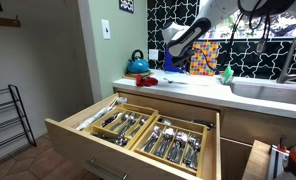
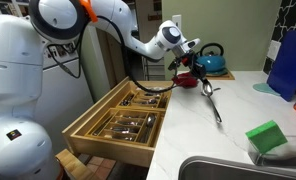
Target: Put the big silver spoon in the drawer
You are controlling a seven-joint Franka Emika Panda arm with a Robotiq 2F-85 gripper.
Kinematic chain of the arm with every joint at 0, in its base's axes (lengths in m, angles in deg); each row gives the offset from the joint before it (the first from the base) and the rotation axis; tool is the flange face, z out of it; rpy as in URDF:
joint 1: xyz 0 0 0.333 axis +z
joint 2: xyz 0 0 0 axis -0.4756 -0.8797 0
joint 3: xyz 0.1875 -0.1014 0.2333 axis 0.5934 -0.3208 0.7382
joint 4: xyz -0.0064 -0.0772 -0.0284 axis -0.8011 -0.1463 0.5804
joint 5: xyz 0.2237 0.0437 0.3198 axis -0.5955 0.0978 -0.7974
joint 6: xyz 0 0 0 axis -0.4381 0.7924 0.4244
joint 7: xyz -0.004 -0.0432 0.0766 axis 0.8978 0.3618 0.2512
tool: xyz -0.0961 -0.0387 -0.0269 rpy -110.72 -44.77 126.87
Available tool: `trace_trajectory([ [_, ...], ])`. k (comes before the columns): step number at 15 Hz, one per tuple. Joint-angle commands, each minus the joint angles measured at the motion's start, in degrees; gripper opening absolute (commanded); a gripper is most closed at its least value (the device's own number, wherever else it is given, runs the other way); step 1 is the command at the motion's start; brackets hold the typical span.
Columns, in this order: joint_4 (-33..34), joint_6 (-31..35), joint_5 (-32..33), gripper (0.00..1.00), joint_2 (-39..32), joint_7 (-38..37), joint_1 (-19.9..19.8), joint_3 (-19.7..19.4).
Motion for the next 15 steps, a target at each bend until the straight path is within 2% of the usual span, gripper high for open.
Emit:
trace_trajectory([
  [1,-5.3,-7.6,5.0,0.07,6.8,-5.8,2.0,3.2],
  [4,-7.1,-14.7,5.3,0.05,9.6,-9.6,2.3,7.6],
  [9,-10.9,-22.2,5.7,0.05,12.5,-18.3,3.3,14.2],
  [12,-14.1,-19.8,4.6,0.05,13.7,-20.0,3.3,17.6],
  [15,-17.9,-15.3,0.9,0.05,16.0,-17.5,2.6,20.2],
])
